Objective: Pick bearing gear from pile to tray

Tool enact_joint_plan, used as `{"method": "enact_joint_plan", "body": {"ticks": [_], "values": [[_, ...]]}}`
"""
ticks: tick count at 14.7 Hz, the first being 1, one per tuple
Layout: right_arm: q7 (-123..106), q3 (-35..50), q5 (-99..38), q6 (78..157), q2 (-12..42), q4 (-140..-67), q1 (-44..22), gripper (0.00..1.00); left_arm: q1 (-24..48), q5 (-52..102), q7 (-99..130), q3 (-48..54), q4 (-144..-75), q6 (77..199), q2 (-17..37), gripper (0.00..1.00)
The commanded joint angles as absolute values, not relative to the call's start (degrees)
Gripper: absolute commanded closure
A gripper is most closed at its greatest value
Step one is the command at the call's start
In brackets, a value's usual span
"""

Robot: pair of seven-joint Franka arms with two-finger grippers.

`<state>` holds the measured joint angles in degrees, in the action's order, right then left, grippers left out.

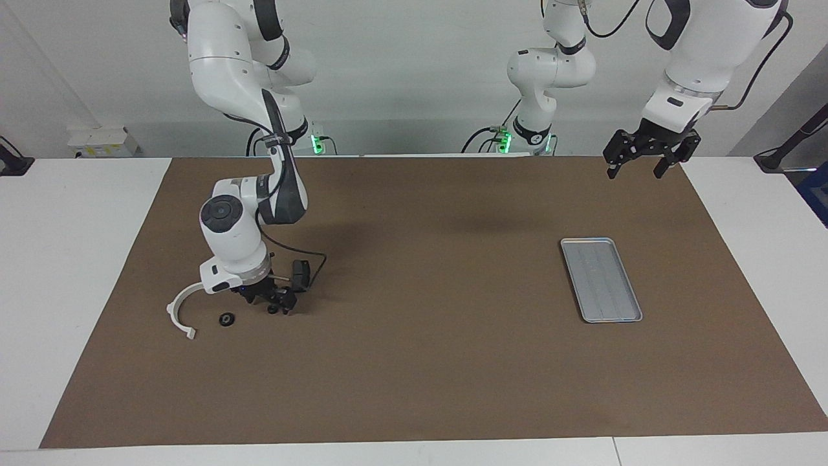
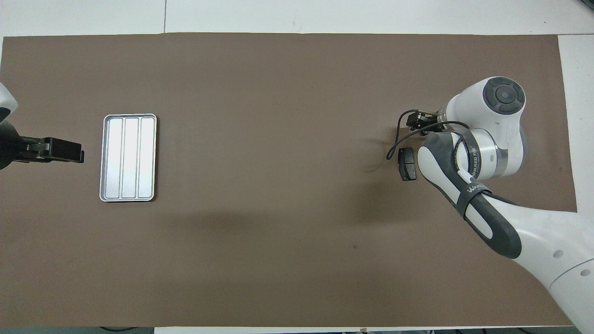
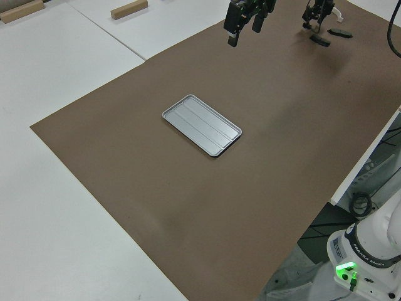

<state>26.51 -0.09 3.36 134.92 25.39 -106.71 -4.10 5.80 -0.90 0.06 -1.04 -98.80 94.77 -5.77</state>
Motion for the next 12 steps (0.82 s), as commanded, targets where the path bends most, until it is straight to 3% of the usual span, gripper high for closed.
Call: {"method": "enact_joint_plan", "body": {"ticks": [1, 4, 12], "values": [[28.65, 0.35, 4.22, 135.00, 27.51, -103.98, -3.60, 0.02, 6.24, -0.44, -0.35, -1.49, -99.32, 94.92, -6.06, 0.00], [30.14, 0.35, 4.22, 134.83, 27.51, -104.15, -4.04, 0.08, 6.24, -0.44, -0.35, -1.49, -99.40, 94.92, -6.06, 0.00], [31.11, 0.35, 4.22, 131.14, 27.07, -103.89, -4.31, 0.15, 6.24, -0.44, -0.35, -1.49, -99.40, 94.92, -6.06, 0.00]]}}
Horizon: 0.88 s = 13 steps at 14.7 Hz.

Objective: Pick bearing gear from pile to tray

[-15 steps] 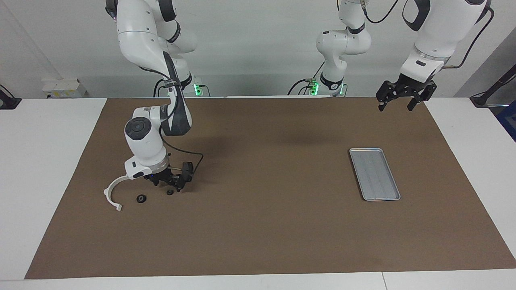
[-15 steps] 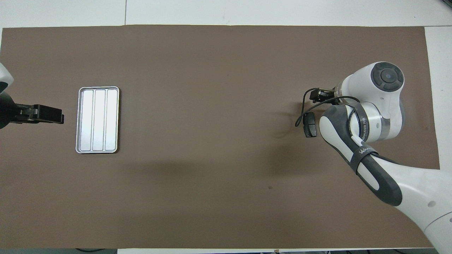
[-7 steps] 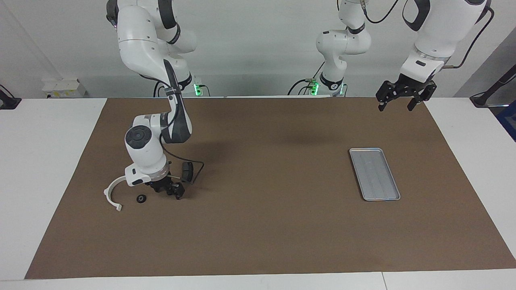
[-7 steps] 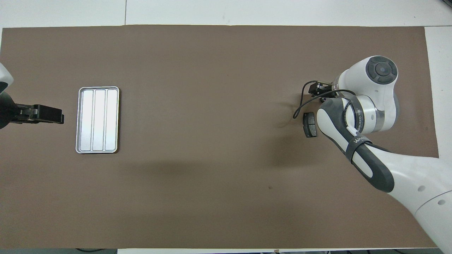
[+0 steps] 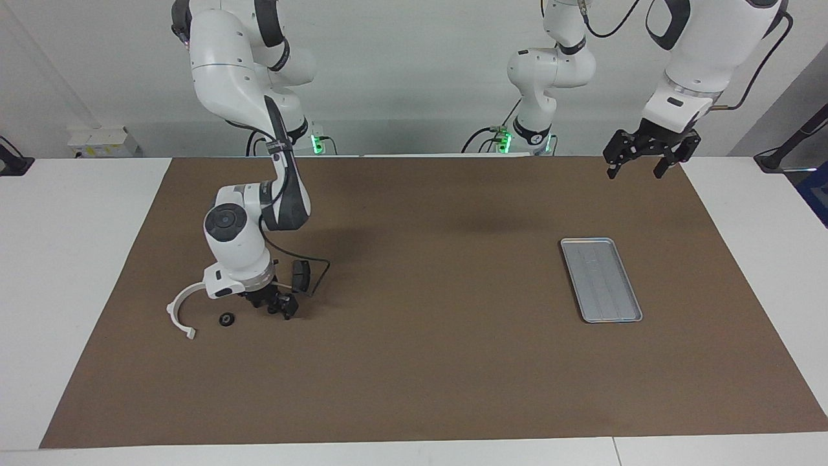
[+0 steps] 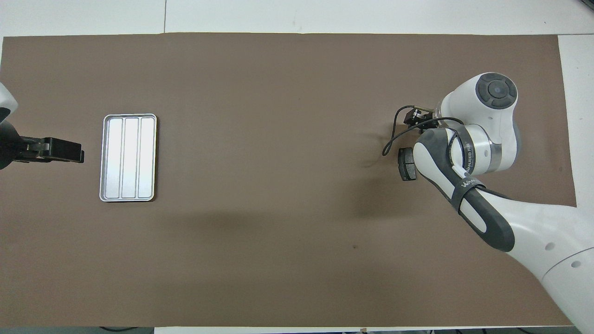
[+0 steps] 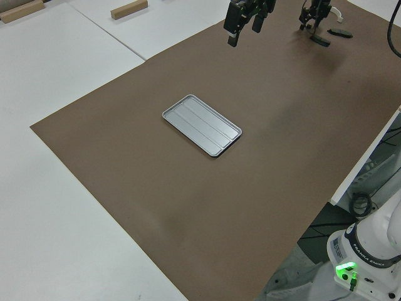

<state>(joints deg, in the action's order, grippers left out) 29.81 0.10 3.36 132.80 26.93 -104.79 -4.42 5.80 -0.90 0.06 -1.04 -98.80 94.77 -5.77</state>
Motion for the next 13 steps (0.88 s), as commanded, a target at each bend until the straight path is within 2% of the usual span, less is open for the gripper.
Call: {"method": "enact_joint_plan", "body": {"ticks": [1, 7, 13], "values": [[31.11, 0.35, 4.22, 131.13, 26.98, -103.89, -4.31, 0.16, 6.24, -0.44, -0.35, -1.49, -99.40, 94.92, -6.06, 0.00], [30.67, 0.35, 4.22, 131.31, 27.07, -103.27, -3.87, 0.30, 6.24, -0.44, -0.35, -1.49, -99.40, 94.92, -6.06, 0.00], [30.94, 0.44, 4.04, 131.22, 27.16, -103.36, -3.78, 0.64, 6.24, -0.44, -0.35, -1.49, -99.40, 94.92, -6.06, 0.00]]}}
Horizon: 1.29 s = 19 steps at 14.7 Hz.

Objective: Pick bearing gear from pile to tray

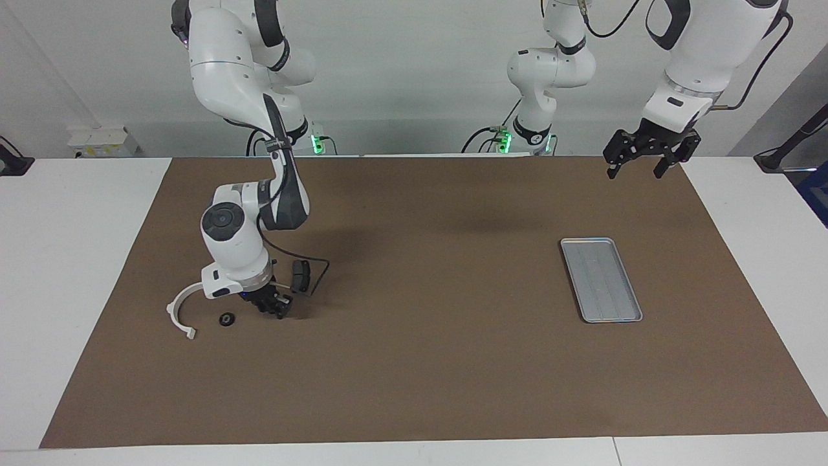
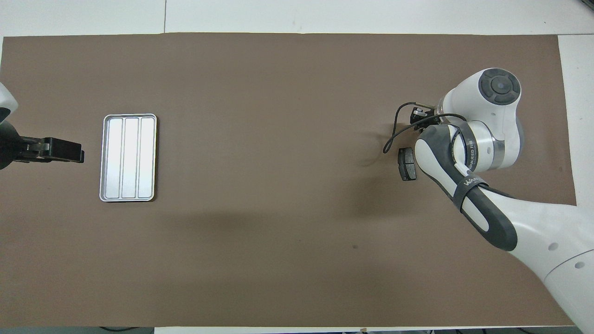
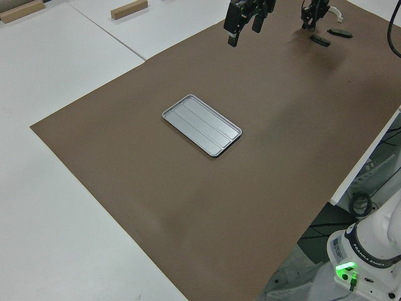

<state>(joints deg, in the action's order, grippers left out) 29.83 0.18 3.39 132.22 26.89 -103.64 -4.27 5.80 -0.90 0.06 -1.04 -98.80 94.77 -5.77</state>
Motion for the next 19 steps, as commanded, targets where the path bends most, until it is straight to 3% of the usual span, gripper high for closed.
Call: {"method": "enact_joint_plan", "body": {"ticks": [1, 2, 11, 19], "values": [[30.76, 0.44, 4.13, 131.13, 27.16, -103.36, -3.78, 0.84, 6.24, -0.44, -0.35, -1.49, -99.40, 94.92, -6.06, 0.00], [30.59, 0.44, 4.13, 131.13, 27.16, -103.36, -3.87, 1.00, 6.24, -0.44, -0.35, -1.49, -99.32, 94.92, -6.06, 0.00], [30.06, 0.35, 4.31, 130.52, 26.81, -103.27, -4.22, 1.00, 6.24, -0.44, -0.35, -1.49, -99.40, 94.92, -6.06, 0.00], [26.37, 0.44, 4.92, 114.98, 22.42, -96.25, -4.31, 1.00, 6.24, -0.44, -0.35, -1.49, -99.40, 94.92, -6.06, 0.00]]}}
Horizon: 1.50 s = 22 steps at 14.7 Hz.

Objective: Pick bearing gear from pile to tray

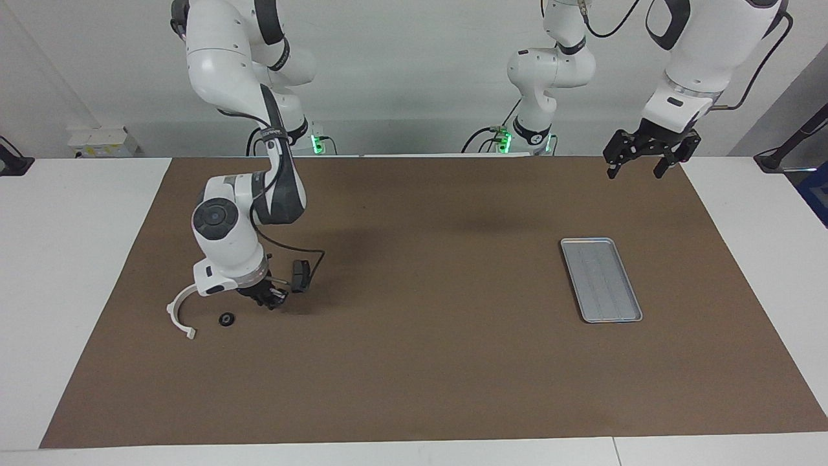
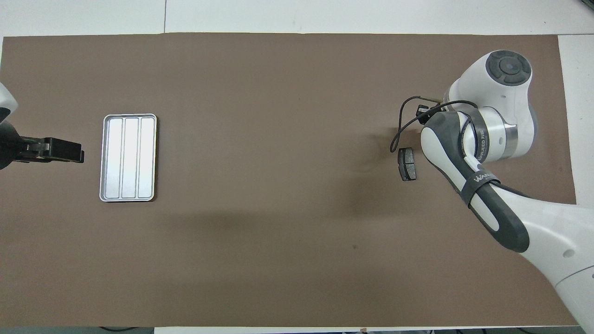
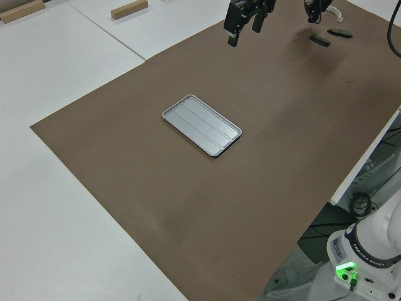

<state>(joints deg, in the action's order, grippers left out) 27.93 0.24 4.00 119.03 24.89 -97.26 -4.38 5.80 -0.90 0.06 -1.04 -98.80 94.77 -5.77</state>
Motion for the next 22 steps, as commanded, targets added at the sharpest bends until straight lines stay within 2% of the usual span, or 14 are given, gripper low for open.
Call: {"method": "enact_joint_plan", "body": {"ticks": [1, 5, 10, 17, 22], "values": [[26.19, 0.61, 4.92, 112.26, 21.46, -95.20, -4.48, 1.00, 6.24, -0.44, -0.35, -1.49, -99.40, 94.92, -6.06, 0.00], [26.19, 1.23, 4.92, 101.01, 16.36, -90.97, -6.58, 1.00, 6.24, -0.44, -0.35, -1.49, -99.40, 94.92, -6.06, 0.00], [29.77, 1.58, 3.26, 96.68, 10.47, -90.97, -12.55, 1.00, 6.24, -0.44, -0.35, -1.49, -99.40, 94.92, -6.06, 0.00], [53.84, 3.25, -1.48, 98.43, 9.23, -91.41, -22.48, 1.00, 6.24, -0.44, -0.35, -1.49, -99.40, 94.92, -6.06, 0.00], [70.72, 3.25, -2.99, 106.33, 11.24, -94.38, -31.36, 1.00, 6.24, -0.44, -0.35, -1.49, -99.32, 94.92, -6.06, 0.00]]}}
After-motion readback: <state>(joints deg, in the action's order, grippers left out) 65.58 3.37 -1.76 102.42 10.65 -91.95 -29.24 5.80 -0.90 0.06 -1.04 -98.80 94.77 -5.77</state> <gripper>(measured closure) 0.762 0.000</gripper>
